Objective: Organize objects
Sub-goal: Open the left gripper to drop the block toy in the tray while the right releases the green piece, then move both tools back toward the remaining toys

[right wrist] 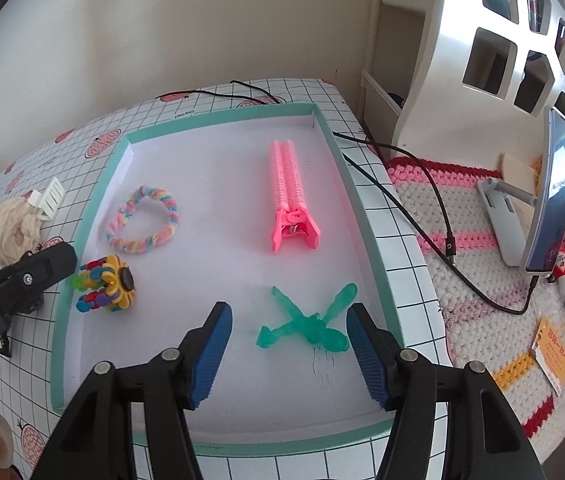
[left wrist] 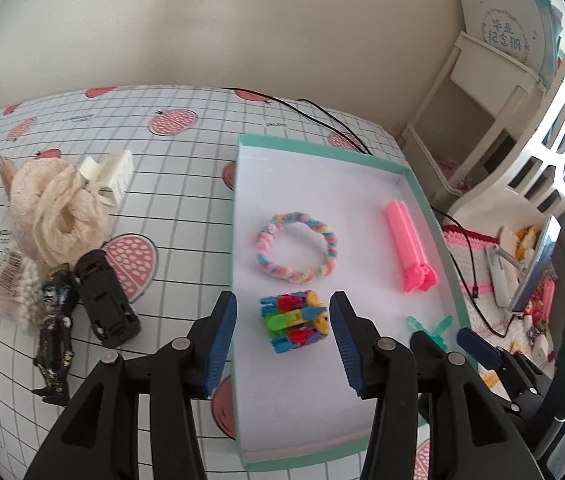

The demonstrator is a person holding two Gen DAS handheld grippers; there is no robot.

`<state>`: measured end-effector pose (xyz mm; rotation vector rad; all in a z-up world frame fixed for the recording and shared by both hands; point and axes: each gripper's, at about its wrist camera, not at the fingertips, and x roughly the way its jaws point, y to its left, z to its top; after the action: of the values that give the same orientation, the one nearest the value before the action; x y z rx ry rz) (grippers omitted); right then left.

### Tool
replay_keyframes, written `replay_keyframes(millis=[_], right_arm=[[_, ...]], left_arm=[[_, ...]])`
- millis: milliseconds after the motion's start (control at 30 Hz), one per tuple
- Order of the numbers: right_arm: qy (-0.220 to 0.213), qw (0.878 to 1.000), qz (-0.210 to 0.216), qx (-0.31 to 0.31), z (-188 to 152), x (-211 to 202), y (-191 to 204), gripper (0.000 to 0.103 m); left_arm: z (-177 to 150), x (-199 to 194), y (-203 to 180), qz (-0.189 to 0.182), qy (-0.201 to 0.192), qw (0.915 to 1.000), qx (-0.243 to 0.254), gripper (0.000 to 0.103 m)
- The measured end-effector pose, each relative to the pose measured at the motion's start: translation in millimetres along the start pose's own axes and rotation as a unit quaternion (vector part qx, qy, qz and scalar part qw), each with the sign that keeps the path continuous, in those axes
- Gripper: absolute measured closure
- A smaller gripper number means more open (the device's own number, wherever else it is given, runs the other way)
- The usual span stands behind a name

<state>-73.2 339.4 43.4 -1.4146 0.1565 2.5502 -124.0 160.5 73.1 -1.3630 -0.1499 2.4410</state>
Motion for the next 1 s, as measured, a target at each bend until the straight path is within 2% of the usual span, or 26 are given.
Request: replay_keyframes(millis=[67,133,200,233,300,333,367,533,600,700,767,1000], right_arm=[[-0.001,1.0,-0.001,0.002,0,0,0,0.039],[-0.002,1.0,0.0,0.005,0,0,-1,0.039],[-0.003,1.0,0.001,0.008,0,1,-2,0.031],[-0.001,1.0,0.001,0.007,0,2,-2,0.03],[-0.001,1.0,0.001,0.007,-1,3,-1,0.028],[-0.001,1.0,0.002,0.008,-1,3,-1,0.026],[-0.002,1.0,0.002,0.008,-1,4,-1,0.021],[0.001,1.0,0.003,0.01,-1,6,-1,0.015],[0.0,1.0,0.004,0.01,-1,6,-1,0.006],[-0.002,1.0,0.007,0.012,-1,6,-1,0.002],[-0.003,1.0,0.008,0.012,-2,6,-1,0.0],[-0.006,1.0,0.009,0.015,-2,6,-1,0.0]], left_arm=[[0,-1,3,0.009,-0.004,0.9999,-0.003,0.05],[0,0,6,0.018,-0.007,0.9998,-0.008,0.041],[0,0,9,0.025,-0.008,0.9996,-0.013,0.039],[0,1,10,0.029,-0.007,0.9994,-0.014,0.039],[-2,2,14,0.038,-0.008,0.9991,-0.018,0.031],[-3,3,16,0.043,-0.008,0.9988,-0.02,0.022],[-4,3,17,0.046,-0.009,0.9986,-0.023,0.019],[-4,5,25,0.057,-0.009,0.9977,-0.036,0.013],[-4,6,26,0.06,-0.007,0.9975,-0.036,0.013],[-5,7,26,0.063,-0.006,0.9974,-0.036,0.013],[-5,7,27,0.061,-0.004,0.9974,-0.037,0.002],[-4,7,29,0.06,-0.007,0.9974,-0.039,0.001]])
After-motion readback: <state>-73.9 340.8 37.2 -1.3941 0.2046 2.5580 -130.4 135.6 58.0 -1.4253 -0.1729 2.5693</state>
